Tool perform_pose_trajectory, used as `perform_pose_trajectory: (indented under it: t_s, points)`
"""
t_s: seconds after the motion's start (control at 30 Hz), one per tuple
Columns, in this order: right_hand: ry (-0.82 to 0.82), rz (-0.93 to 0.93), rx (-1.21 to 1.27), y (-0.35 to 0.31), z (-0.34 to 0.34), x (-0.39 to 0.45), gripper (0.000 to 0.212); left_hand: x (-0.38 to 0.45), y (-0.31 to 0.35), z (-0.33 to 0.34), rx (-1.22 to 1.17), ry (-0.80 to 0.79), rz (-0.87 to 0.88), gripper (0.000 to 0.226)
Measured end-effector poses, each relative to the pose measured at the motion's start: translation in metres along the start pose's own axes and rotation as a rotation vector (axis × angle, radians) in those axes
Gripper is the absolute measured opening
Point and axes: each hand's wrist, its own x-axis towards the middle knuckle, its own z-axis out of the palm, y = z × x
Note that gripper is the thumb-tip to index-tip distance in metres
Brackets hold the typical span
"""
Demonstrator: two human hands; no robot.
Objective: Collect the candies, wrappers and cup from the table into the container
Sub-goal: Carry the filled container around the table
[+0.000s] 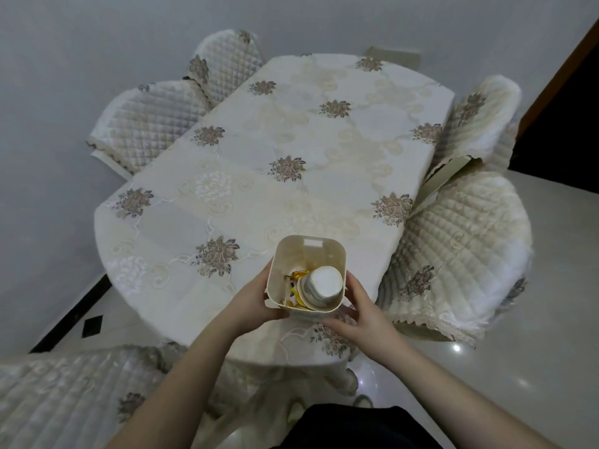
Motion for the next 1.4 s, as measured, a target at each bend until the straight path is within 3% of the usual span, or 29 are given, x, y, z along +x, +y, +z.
perform_pose_trajectory:
  t_s: [0.17, 0.33, 0.5, 0.6, 0.8, 1.4]
  points:
    - [-0.024, 0.024, 0.076, 0.008, -0.003, 0.007, 0.087, 0.013, -0.009, -0.005, 0.051, -0.062, -0.038, 0.116]
    - [0.085, 0.140, 0.199, 0.018, -0.007, 0.006, 0.065, 0.008, -0.021, 0.000, 0.068, 0.003, -0.019, 0.096]
    - [0.153, 0.276, 0.460, 0.016, -0.005, 0.008, 0.041, -0.011, -0.024, 0.024, -0.405, 0.260, -0.136, 0.054]
    - [0.149, 0.303, 0.536, 0.013, -0.001, 0.012, 0.036, -0.014, -0.016, 0.035, -0.606, 0.296, -0.168, 0.036]
    - [0.131, 0.331, 0.598, 0.012, 0.008, 0.016, 0.032, 0.003, -0.001, 0.026, -0.718, 0.254, -0.183, 0.042]
    - [0.123, 0.333, 0.534, 0.002, 0.012, 0.014, 0.020, 0.004, -0.007, 0.017, -0.670, 0.183, -0.233, 0.043]
